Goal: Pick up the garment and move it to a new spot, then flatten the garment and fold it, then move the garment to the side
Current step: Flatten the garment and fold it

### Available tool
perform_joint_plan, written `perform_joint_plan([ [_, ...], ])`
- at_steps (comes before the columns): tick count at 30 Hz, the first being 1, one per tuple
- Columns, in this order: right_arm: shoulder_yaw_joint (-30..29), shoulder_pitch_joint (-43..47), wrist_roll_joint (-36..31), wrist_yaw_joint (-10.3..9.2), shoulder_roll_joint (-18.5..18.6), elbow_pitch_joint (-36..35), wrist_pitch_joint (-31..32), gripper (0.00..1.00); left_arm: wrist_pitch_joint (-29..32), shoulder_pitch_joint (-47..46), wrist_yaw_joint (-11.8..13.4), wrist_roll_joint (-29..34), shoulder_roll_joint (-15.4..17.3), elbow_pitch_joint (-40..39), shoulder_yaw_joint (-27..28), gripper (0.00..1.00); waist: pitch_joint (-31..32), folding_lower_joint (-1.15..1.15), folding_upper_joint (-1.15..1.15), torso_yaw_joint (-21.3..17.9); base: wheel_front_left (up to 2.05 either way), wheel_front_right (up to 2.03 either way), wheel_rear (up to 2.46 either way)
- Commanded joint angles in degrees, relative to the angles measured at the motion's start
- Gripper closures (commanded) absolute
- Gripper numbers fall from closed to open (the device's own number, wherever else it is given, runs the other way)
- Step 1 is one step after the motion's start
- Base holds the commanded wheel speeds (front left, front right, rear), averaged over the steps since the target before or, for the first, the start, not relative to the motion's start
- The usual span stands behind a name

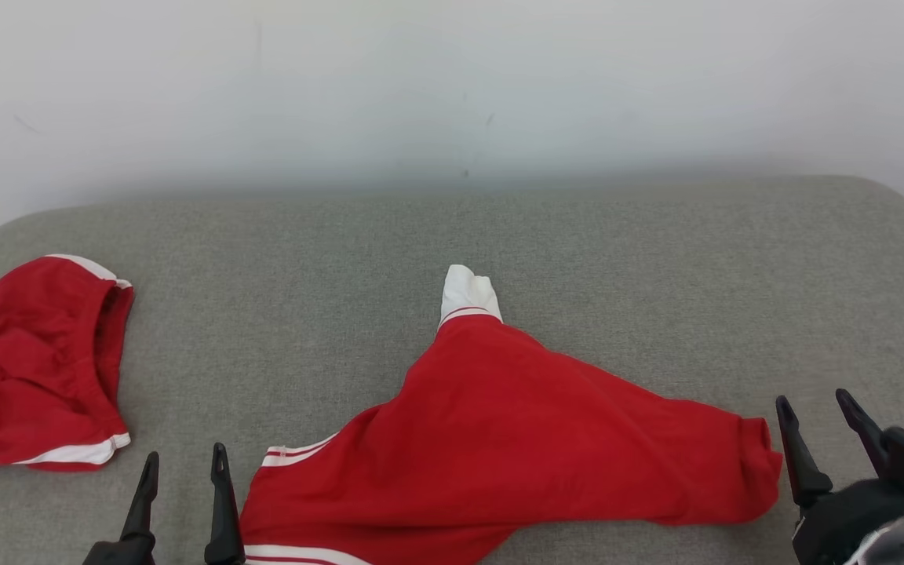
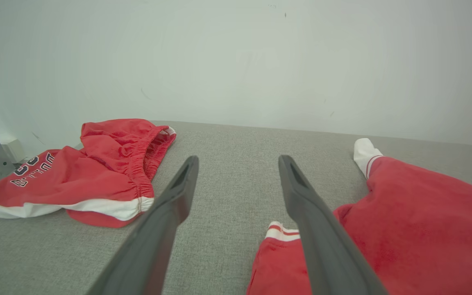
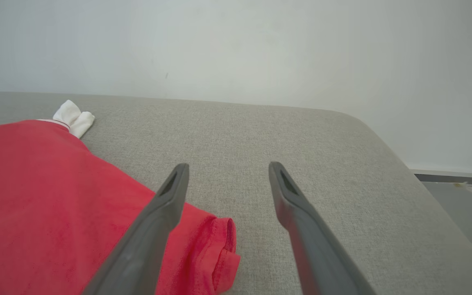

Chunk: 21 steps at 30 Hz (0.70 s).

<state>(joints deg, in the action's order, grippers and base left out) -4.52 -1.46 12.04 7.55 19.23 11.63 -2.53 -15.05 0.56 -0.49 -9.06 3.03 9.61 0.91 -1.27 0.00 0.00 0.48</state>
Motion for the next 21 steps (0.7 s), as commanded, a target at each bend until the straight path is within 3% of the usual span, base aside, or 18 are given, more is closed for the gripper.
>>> perform_joint_plan([
  [1,0.7,-1.6,0.5,-0.13,0.5,1.9,0.5,0.00,-0.2,-0.7,0.0,0.5,-0.1,0.0,0.0,0.00,-0.4,0.00,0.00,0.5,0.00,0.00,0.00],
  [16,7.9,-14.9,3.2,-0.13,1.9,29.3,1.2,0.00,-0.2,-1.8,0.2,0.5,-0.1,0.1,-0.5,0.00,-2.5,0.00,0.00,2.5,0.00,0.00,0.00],
  [17,8.6,-15.6,3.6,-0.13,1.7,30.5,1.2,0.43,-0.2,-1.9,0.2,0.4,-0.1,0.2,-0.6,0.00,-2.6,0.00,0.00,2.5,0.00,0.00,0.00],
  [18,9.3,-16.5,4.1,-0.13,1.6,31.6,0.9,0.75,-0.2,-2.1,0.1,0.4,-0.1,0.3,-0.6,0.00,-2.6,0.00,0.00,2.6,0.00,0.00,0.00],
  [19,9.3,-16.5,4.1,-0.13,1.6,31.6,0.9,0.75,-0.2,-2.1,0.1,0.4,-0.1,0.3,-0.6,0.00,-2.6,0.00,0.00,2.6,0.00,0.00,0.00],
  [20,9.9,-17.2,4.5,-0.13,1.5,32.5,0.5,1.00,-0.2,-2.2,0.1,0.3,-0.1,0.4,-0.8,0.00,-2.6,0.00,0.00,2.7,0.00,0.00,0.00],
  [21,10.7,-17.9,4.9,-0.13,1.5,33.2,0.1,1.00,-0.2,-2.2,0.2,0.3,-0.1,0.5,-0.8,0.00,-2.5,0.00,0.00,2.8,0.00,0.00,0.00],
])
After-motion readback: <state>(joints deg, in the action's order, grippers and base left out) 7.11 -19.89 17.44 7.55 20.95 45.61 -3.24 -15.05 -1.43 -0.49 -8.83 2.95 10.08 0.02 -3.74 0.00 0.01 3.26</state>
